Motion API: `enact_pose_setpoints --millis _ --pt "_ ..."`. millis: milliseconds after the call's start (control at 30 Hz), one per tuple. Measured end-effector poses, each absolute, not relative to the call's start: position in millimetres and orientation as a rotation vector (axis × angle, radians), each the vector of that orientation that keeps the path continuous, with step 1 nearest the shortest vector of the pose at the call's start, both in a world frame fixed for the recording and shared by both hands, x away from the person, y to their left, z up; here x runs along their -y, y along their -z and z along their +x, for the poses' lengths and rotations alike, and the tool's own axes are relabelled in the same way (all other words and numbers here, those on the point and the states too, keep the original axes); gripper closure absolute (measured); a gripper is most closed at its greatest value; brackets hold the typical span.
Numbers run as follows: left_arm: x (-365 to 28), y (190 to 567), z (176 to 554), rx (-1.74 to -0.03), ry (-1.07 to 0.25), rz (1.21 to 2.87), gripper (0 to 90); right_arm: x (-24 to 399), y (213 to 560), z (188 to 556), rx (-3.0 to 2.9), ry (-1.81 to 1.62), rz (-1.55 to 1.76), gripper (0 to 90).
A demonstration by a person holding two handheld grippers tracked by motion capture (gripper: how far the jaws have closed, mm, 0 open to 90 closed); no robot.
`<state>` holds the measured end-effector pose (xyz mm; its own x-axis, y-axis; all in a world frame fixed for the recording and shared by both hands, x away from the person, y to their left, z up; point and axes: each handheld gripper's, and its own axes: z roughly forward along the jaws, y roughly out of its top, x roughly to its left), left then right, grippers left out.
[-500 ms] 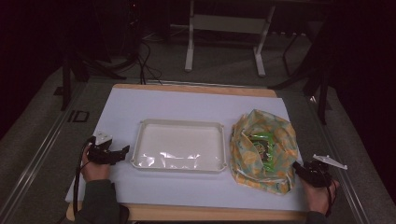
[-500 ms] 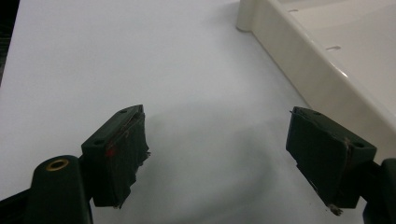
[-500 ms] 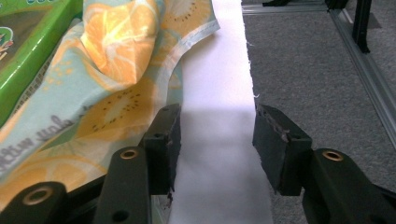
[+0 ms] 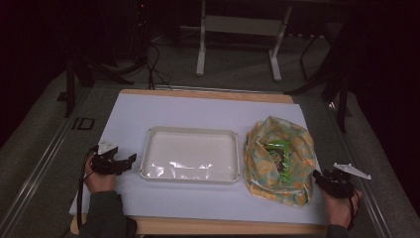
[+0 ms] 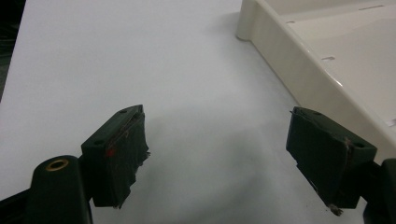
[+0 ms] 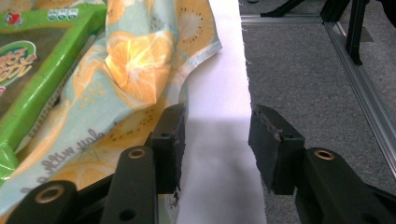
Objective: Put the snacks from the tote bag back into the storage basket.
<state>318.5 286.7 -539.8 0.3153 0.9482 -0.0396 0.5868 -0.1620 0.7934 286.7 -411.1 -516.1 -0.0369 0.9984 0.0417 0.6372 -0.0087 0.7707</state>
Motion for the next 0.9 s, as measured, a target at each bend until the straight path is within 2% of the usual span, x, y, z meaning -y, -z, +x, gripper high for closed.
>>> enact_pose_setpoints --millis 300,633,900 --pt "-286.1 540.1 318.8 -1.364 -0.629 1.86 20.6 408.4 490.4 282.8 -1.76 -0.91 1.645 60.9" --pt "-286.2 540.1 318.9 -1.365 -0.627 1.858 20.6 397.0 456.9 290.9 -1.828 -0.918 1.558 60.9" --pt "-286.1 540.2 319.1 -1.363 -0.624 1.858 20.6 377.0 447.8 303.5 -1.929 -0.919 1.513 60.3"
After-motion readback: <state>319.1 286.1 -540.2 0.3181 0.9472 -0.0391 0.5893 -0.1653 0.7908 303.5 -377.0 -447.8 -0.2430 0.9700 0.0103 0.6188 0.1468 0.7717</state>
